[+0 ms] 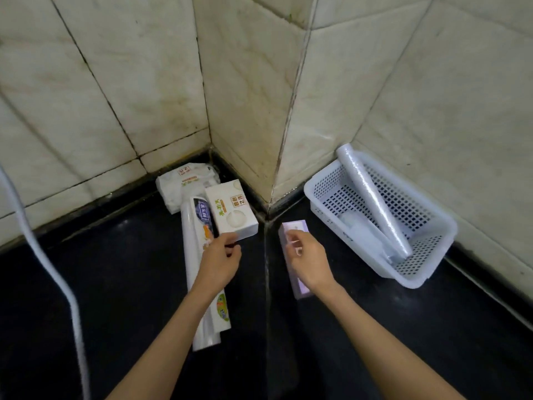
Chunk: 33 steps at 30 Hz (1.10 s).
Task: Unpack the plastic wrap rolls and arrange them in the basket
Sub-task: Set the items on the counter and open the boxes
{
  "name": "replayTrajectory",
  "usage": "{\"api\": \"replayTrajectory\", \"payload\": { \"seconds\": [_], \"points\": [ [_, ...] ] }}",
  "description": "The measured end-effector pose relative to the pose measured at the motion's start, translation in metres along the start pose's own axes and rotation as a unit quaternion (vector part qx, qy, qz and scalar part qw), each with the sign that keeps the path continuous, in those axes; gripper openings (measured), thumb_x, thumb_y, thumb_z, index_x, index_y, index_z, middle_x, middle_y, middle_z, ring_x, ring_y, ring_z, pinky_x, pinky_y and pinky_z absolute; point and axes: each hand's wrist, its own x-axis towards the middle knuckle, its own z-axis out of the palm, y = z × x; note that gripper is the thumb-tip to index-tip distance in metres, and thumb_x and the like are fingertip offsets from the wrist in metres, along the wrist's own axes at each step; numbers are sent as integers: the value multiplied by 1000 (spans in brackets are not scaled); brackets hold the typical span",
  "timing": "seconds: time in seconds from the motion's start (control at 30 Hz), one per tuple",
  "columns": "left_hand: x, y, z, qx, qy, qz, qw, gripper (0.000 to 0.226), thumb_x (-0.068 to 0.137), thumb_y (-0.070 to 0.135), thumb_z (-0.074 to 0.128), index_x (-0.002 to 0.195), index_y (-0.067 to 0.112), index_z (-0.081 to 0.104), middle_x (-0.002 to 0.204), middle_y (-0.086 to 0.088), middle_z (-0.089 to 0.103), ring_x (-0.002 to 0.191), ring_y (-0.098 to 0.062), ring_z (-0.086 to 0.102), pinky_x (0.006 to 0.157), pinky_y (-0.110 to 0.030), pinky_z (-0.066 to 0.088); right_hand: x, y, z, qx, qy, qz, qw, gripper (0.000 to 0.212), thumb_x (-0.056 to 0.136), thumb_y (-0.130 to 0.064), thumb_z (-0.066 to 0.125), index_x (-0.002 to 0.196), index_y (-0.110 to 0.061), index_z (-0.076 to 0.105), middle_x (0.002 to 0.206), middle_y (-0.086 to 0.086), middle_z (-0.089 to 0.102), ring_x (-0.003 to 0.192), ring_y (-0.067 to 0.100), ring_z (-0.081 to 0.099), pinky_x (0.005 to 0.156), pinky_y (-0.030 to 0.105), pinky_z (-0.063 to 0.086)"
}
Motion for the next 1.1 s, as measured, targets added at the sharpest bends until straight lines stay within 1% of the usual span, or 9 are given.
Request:
{"api": "replayTrajectory", "payload": {
  "seconds": [0.1, 0.23, 0.47, 0.57, 0.73, 0.83, 0.93, 1.03, 1.1],
  "points": [
    [-11, 3, 27, 26, -53, 3, 998, 32, 91, 13, 50, 123, 11, 52, 125, -9, 58, 98, -15, 54, 86, -25, 42, -14, 23, -12, -184, 84, 14, 979, 46, 86, -33, 57, 126, -13, 48, 126, 10, 52, 114, 28, 48, 92, 43, 42],
    [-17, 3, 53, 48, -96, -1, 994, 31, 91, 14, 50, 121, 13, 54, 124, -9, 60, 100, -14, 55, 88, -22, 40, -14, 38, -6, -216, -19, 118, 969, 87, 74, -56, 63, 138, -9, 27, 137, 12, 39, 124, 32, 39, 97, 49, 39],
    [-25, 2, 57, 30, -81, 1, 996, 36, 90, 18, 53, 125, 15, 50, 128, -9, 56, 102, -14, 54, 88, -27, 43, -20, 51, -15, -54, -85, 109, 989, 47, 73, -33, 69, 108, -14, 46, 111, 7, 53, 95, 22, 53, 72, 32, 43],
    [-35, 17, 50, -44, -48, 25, 998, 44, 91, 29, 52, 132, 18, 42, 133, -6, 49, 106, -14, 52, 88, -29, 43, -50, 65, -42, 91, -115, 68, 987, 55, 69, -25, 69, 119, -25, 45, 114, -5, 57, 99, 11, 55, 77, 22, 43],
    [-63, 58, 44, -49, -236, 142, 960, 60, 85, 28, 62, 136, 36, 32, 131, 19, 39, 112, 10, 46, 80, -2, 42, -98, 71, -89, 193, -174, 10, 966, 60, 66, -13, 62, 119, -35, 48, 111, -11, 61, 95, -2, 59, 72, 13, 45],
    [-81, 77, 47, -14, -296, 203, 933, 58, 81, 20, 68, 128, 38, 40, 127, 16, 45, 114, 6, 48, 88, -7, 42, -123, 71, -109, 186, -197, 3, 963, 63, 67, -10, 61, 123, -33, 45, 116, -4, 58, 99, 1, 59, 78, 17, 48],
    [-99, 89, 61, 2, -223, 204, 953, 49, 80, 34, 66, 124, 41, 45, 123, 8, 50, 112, -4, 49, 94, -24, 44, -144, 68, -120, 128, -134, 3, 983, 73, 73, -21, 68, 136, -29, 32, 134, -5, 43, 116, 6, 47, 98, 26, 41],
    [-116, 100, 82, -13, -120, 159, 980, 41, 80, 42, 62, 119, 40, 48, 115, 4, 51, 103, -10, 54, 88, -35, 52, -154, 54, -119, -30, -6, -54, 998, 91, 64, -51, 71, 139, -28, 24, 133, -12, 37, 117, 5, 38, 99, 29, 36],
    [-122, 108, 89, 0, -114, 143, 983, 44, 79, 47, 59, 120, 38, 47, 117, 1, 50, 101, -13, 56, 85, -36, 54, -160, 47, -119, -77, 70, -83, 991, 83, 63, -51, 71, 133, -30, 31, 127, -11, 45, 113, 9, 43, 94, 34, 42]
  ]
}}
